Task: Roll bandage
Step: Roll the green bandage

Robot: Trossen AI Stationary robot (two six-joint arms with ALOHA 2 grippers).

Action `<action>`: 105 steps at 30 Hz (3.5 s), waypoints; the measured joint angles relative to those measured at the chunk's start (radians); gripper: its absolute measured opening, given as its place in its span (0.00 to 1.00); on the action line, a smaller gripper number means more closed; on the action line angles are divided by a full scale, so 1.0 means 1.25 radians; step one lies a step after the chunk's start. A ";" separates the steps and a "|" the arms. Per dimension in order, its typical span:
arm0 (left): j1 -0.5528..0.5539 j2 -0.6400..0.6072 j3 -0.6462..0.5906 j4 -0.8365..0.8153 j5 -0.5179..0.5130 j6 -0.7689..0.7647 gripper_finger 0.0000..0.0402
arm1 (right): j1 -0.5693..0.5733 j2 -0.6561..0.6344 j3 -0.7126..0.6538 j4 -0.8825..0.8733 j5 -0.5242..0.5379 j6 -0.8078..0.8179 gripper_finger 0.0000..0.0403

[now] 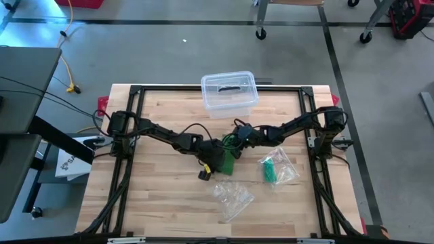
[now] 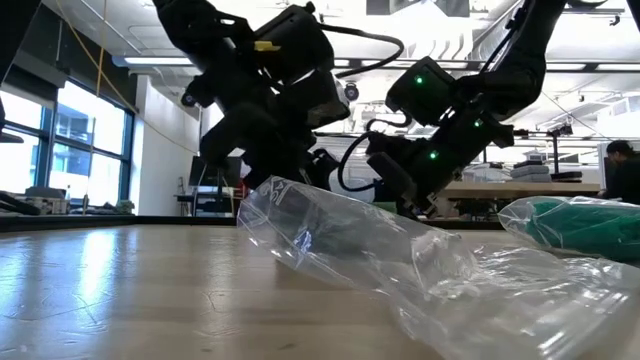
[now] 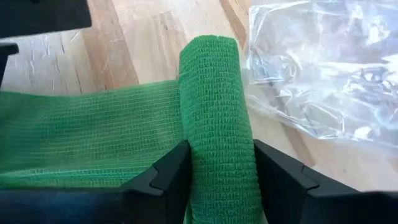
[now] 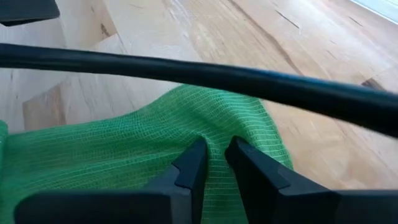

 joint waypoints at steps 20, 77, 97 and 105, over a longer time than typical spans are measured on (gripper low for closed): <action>0.041 -0.002 -0.002 0.053 0.033 -0.053 0.63 | 0.037 0.001 -0.001 0.000 0.018 0.001 0.19; -0.050 0.026 0.029 -0.024 -0.120 -0.049 0.22 | 0.056 0.003 -0.002 0.052 -0.113 -0.056 0.19; -0.075 -0.112 0.034 -0.078 -0.188 -0.081 0.14 | 0.010 -0.039 -0.003 0.027 0.015 -0.046 0.33; -0.063 -0.120 0.034 -0.130 -0.198 -0.066 0.19 | -0.023 -0.046 -0.002 -0.030 0.022 -0.038 0.37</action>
